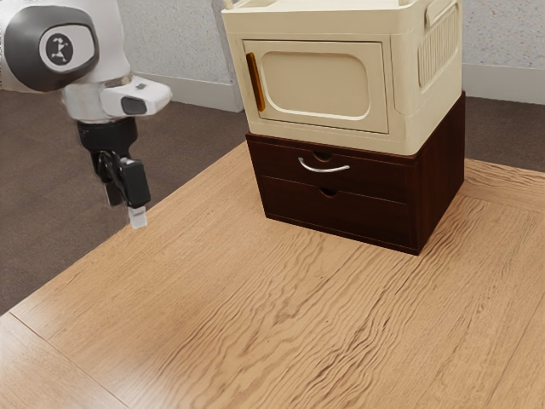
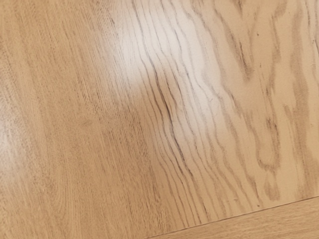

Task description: Pull the drawer handle with one arm to open the drawer

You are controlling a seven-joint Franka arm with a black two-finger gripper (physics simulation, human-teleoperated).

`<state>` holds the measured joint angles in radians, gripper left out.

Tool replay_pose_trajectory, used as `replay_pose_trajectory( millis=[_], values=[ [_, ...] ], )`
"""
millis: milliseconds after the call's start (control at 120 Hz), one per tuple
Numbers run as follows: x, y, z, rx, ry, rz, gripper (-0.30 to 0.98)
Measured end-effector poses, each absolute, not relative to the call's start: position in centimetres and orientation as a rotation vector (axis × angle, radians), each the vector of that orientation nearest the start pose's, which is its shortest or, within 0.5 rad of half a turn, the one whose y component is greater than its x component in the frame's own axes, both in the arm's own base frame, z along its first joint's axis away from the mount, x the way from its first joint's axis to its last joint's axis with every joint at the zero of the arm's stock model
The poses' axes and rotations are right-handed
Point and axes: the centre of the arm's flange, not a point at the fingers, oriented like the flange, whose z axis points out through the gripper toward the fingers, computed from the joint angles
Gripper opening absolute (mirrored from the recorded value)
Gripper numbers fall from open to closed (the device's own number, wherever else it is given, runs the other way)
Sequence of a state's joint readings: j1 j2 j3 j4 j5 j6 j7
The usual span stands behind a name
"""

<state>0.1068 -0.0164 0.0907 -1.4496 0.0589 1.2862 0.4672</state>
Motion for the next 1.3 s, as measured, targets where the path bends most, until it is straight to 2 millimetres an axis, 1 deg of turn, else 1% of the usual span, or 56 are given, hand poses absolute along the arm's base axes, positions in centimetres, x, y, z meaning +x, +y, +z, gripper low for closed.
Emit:
replay_pose_trajectory(
  millis=[125, 192, 300, 342, 367, 400, 417, 450, 483, 525, 550, 583, 650, 733, 792, 833, 917, 983, 1025, 1142, 1217, 1300],
  values=[
    [52.6, 11.1, 67.1, -3.046, 0.548, 0.109, 0.69],
    [52.8, 10.9, 67.8, -3.016, 0.617, 0.052, 0.69],
    [53.4, 10.5, 68.5, -2.97, 0.734, -0.008, 0.69],
    [54.3, 10.5, 69.3, -2.937, 0.793, -0.051, 0.69],
    [55.2, 10.3, 69.5, -2.913, 0.837, -0.075, 0.69],
    [56.9, 9.4, 69.6, -2.872, 0.917, -0.103, 0.69],
    [57.8, 8.5, 69.6, -2.848, 0.969, -0.117, 0.69],
    [59.4, 5.9, 69.5, -2.793, 1.084, -0.143, 0.69],
    [60.6, 3.8, 69.3, -2.742, 1.184, -0.162, 0.69],
    [61.4, 2.6, 68.9, -2.694, 1.268, -0.181, 0.68],
    [61.7, 2.3, 68.7, -2.669, 1.306, -0.189, 0.68],
    [61.9, 2.3, 67.6, -2.644, 1.353, -0.185, 0.68],
    [61.3, 2.5, 64.9, -2.589, 1.437, -0.187, 0.68],
    [60.8, 2.9, 63.2, -2.477, 1.508, -0.238, 0.68],
    [61.1, 2.6, 62.1, -2.371, 1.556, -0.27, 0.69],
    [61.6, 2.0, 61.7, -2.3, 1.59, -0.302, 0.69],
    [62.5, 0.2, 61.7, -2.171, 1.656, -0.362, 0.66],
    [63.5, -1.0, 60.8, -2.104, 1.703, -0.39, 0.64],
    [64.1, -0.9, 60.5, -2.092, 1.716, -0.417, 0.61],
    [65.6, 0.3, 59.6, -2.082, 1.723, -0.473, 0.46],
    [66.4, 0.3, 59.3, -2.061, 1.74, -0.498, 0.38],
    [67.3, 0.1, 58.6, -2.052, 1.76, -0.52, 0.32]
  ],
)
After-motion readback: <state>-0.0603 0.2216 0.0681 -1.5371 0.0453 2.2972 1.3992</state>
